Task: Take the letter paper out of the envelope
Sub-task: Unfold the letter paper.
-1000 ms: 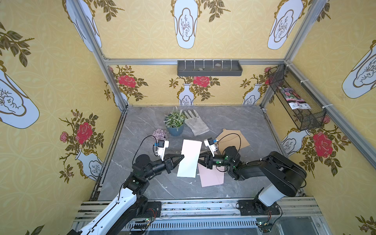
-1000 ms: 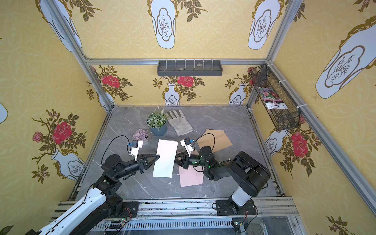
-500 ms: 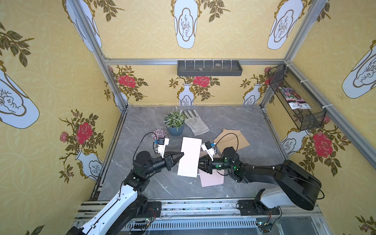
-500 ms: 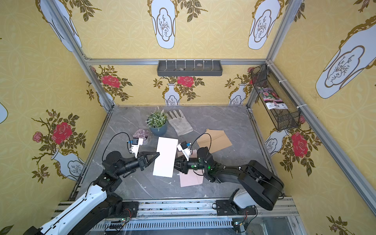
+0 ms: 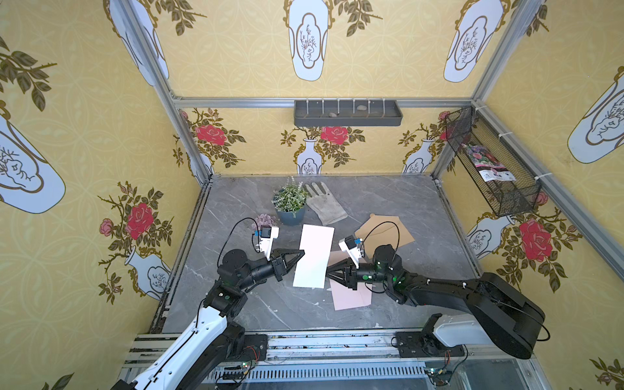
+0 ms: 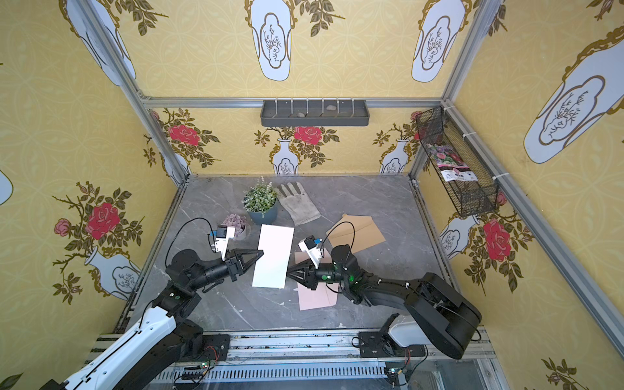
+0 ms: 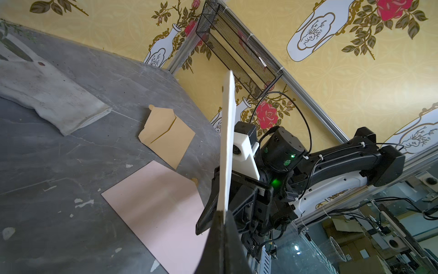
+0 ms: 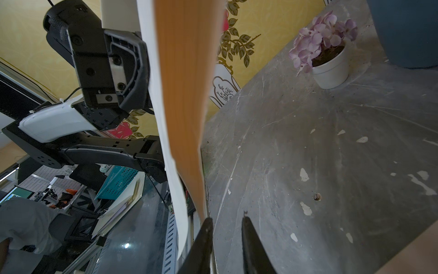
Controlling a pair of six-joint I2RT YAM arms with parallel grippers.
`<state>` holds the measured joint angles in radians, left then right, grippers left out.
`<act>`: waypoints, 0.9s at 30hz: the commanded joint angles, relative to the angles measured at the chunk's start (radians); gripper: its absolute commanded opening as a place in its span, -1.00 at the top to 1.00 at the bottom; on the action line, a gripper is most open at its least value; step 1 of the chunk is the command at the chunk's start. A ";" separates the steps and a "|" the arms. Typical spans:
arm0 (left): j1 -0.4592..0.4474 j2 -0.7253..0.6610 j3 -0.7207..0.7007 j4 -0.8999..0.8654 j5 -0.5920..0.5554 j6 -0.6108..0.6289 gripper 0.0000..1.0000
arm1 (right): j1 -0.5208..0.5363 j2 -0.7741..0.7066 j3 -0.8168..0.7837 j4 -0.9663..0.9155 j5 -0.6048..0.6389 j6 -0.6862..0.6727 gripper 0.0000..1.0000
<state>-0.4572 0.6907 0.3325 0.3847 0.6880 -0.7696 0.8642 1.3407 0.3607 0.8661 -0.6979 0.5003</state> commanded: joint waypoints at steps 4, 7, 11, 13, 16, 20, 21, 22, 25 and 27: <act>0.000 0.013 -0.008 0.044 0.008 -0.001 1.00 | 0.000 0.002 0.004 0.033 -0.012 -0.005 0.51; 0.000 0.008 -0.009 0.025 0.001 0.015 1.00 | 0.000 0.004 0.009 0.033 -0.021 -0.002 0.51; 0.003 0.003 -0.020 0.006 -0.015 0.020 1.00 | 0.000 -0.008 0.005 0.030 -0.024 -0.001 0.49; 0.005 0.004 -0.027 0.006 -0.017 0.020 1.00 | -0.001 -0.016 0.001 0.027 -0.023 0.000 0.47; 0.011 0.005 -0.034 0.009 -0.019 0.033 1.00 | -0.001 -0.027 0.002 0.015 -0.024 0.001 0.44; 0.020 0.003 -0.045 0.012 -0.021 0.046 1.00 | 0.000 -0.043 -0.001 -0.005 -0.022 -0.004 0.37; 0.022 0.001 -0.048 0.014 -0.022 0.047 1.00 | -0.001 -0.046 -0.002 -0.008 -0.021 -0.005 0.36; 0.024 0.002 -0.049 0.014 -0.021 0.047 1.00 | 0.000 -0.046 -0.001 -0.010 -0.020 -0.006 0.36; 0.026 0.003 -0.051 0.017 -0.018 0.043 1.00 | 0.001 -0.045 -0.002 -0.013 -0.021 -0.005 0.36; 0.026 0.003 -0.051 0.022 -0.015 0.039 1.00 | 0.000 -0.041 -0.003 -0.011 -0.020 -0.006 0.36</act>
<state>-0.4320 0.6941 0.2867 0.3813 0.6643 -0.7380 0.8639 1.2987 0.3595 0.8547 -0.7116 0.5007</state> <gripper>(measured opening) 0.052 0.320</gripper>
